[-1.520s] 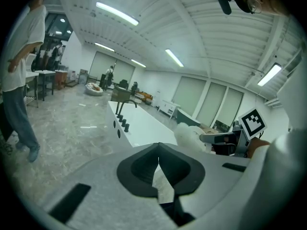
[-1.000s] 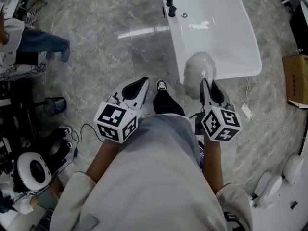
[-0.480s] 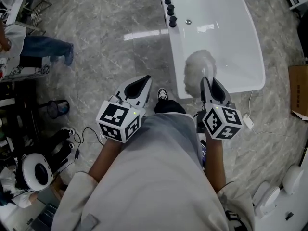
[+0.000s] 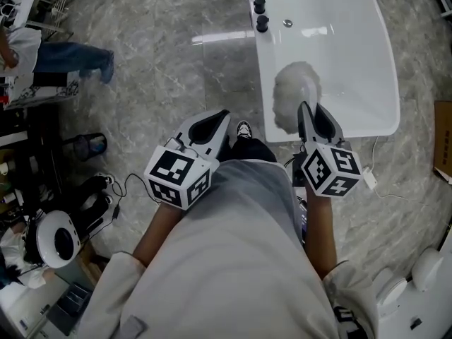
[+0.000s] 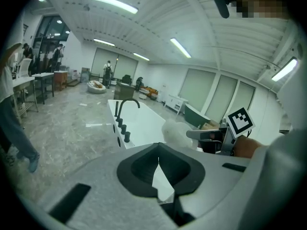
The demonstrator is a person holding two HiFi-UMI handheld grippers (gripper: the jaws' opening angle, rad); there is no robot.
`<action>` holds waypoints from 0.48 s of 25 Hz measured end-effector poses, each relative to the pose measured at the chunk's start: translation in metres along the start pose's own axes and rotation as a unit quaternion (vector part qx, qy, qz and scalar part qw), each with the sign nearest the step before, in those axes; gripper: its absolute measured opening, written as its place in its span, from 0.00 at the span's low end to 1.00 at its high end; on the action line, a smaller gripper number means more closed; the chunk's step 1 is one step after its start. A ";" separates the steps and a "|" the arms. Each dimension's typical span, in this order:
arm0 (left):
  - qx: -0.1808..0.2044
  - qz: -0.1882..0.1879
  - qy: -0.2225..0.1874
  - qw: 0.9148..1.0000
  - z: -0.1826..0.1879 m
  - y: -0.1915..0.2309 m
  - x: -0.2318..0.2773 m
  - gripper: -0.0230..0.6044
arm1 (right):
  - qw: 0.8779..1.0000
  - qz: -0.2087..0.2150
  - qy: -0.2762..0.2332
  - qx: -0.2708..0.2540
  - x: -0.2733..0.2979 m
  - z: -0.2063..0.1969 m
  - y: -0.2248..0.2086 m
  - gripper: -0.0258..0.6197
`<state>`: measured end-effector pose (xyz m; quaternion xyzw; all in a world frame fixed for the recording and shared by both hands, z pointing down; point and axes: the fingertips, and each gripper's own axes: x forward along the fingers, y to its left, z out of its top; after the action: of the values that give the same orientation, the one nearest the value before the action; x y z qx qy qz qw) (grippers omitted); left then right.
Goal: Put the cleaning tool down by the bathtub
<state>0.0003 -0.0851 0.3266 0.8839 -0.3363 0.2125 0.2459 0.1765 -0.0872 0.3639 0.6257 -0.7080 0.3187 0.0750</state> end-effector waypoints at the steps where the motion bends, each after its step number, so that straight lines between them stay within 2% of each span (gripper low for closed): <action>1: -0.003 0.003 0.001 1.000 -0.002 0.001 0.000 0.04 | 1.000 0.001 0.002 -0.001 0.001 -0.001 -0.001 0.17; 12: -0.015 0.009 0.004 1.000 0.002 0.015 0.003 0.04 | 1.000 0.010 0.022 -0.008 0.018 -0.002 0.000 0.17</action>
<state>-0.0071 -0.0973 0.3312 0.8764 -0.3460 0.2133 0.2583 0.1726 -0.1011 0.3741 0.6111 -0.7147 0.3274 0.0922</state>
